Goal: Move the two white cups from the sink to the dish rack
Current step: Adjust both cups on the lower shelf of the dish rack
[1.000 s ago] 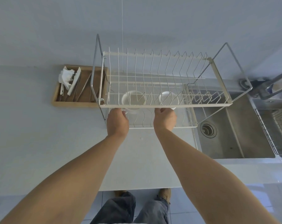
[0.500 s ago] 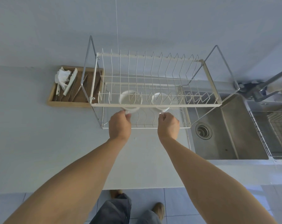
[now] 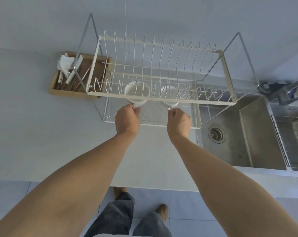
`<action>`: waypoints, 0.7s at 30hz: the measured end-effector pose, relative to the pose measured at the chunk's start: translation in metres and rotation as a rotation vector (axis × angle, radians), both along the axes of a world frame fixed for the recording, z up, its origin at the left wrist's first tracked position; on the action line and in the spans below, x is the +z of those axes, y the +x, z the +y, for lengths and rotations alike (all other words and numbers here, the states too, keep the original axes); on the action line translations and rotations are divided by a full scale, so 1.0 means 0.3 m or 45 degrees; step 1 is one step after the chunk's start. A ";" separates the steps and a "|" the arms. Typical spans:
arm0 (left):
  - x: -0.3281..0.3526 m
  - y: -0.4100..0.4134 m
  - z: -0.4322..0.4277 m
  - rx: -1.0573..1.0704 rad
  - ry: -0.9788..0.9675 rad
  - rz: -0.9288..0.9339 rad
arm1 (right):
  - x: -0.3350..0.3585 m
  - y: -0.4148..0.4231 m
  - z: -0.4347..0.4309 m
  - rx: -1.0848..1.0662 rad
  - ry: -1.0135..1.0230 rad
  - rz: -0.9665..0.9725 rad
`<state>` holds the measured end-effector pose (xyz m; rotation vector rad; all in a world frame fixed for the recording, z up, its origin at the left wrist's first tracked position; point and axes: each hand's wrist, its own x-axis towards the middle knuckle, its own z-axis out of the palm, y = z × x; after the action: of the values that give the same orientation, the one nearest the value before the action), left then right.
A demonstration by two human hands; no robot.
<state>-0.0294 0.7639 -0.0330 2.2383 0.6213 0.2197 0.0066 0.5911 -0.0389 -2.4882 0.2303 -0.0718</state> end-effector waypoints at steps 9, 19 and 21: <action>-0.008 0.005 0.008 0.001 0.034 0.001 | 0.009 -0.014 0.010 0.093 -0.027 -0.028; -0.014 0.000 0.001 -0.003 0.030 -0.020 | 0.004 -0.013 0.003 0.081 -0.011 -0.015; -0.014 -0.002 0.004 -0.003 0.033 -0.017 | 0.003 -0.014 -0.001 0.087 -0.013 -0.020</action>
<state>-0.0299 0.7651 -0.0373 2.2604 0.6117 0.2426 0.0026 0.5908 -0.0382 -2.5021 0.1383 -0.0644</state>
